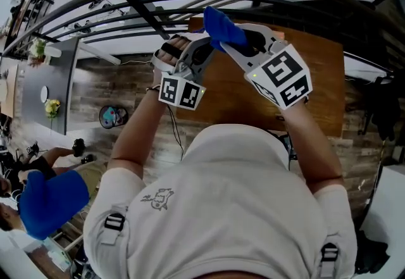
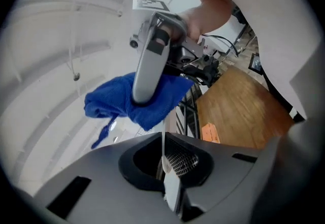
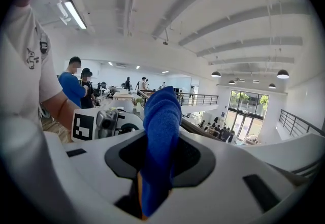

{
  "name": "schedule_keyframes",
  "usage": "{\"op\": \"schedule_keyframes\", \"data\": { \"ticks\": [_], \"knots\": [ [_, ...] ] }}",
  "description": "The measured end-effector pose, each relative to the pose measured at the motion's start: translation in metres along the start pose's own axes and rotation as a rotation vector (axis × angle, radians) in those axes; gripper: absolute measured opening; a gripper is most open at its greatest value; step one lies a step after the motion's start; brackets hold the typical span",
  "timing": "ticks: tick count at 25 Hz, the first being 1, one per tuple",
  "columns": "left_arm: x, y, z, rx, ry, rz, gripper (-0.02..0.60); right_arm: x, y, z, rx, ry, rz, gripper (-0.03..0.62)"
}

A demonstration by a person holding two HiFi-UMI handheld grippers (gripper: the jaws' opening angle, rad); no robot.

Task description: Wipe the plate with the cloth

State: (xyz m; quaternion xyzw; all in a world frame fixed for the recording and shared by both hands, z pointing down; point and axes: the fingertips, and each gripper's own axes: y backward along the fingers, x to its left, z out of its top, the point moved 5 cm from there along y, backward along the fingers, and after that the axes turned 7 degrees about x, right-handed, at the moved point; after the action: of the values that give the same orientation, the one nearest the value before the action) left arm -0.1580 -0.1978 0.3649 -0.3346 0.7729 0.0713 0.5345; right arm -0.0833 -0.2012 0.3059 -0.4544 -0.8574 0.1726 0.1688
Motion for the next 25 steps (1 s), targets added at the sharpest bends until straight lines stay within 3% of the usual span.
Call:
{"op": "schedule_keyframes", "data": {
  "ticks": [3, 8, 16, 21, 25],
  "knots": [
    [0.003, 0.006, 0.01, -0.043, -0.044, 0.052, 0.016, 0.005, -0.002, -0.003, 0.004, -0.002, 0.015, 0.127],
    [0.006, 0.013, 0.004, -0.049, -0.117, 0.054, 0.015, -0.012, 0.001, -0.017, 0.028, -0.042, 0.0, 0.127],
    [0.019, 0.033, 0.006, -0.096, -0.142, 0.072, 0.015, -0.058, 0.017, -0.04, 0.098, -0.116, -0.052, 0.127],
    [0.019, 0.046, 0.025, -0.16, -0.232, 0.06, 0.017, -0.069, 0.014, -0.043, 0.171, -0.101, 0.003, 0.127],
    [0.013, 0.05, 0.04, -0.243, -0.258, 0.042, 0.015, -0.069, 0.004, -0.036, 0.22, -0.06, 0.064, 0.127]
  ]
}}
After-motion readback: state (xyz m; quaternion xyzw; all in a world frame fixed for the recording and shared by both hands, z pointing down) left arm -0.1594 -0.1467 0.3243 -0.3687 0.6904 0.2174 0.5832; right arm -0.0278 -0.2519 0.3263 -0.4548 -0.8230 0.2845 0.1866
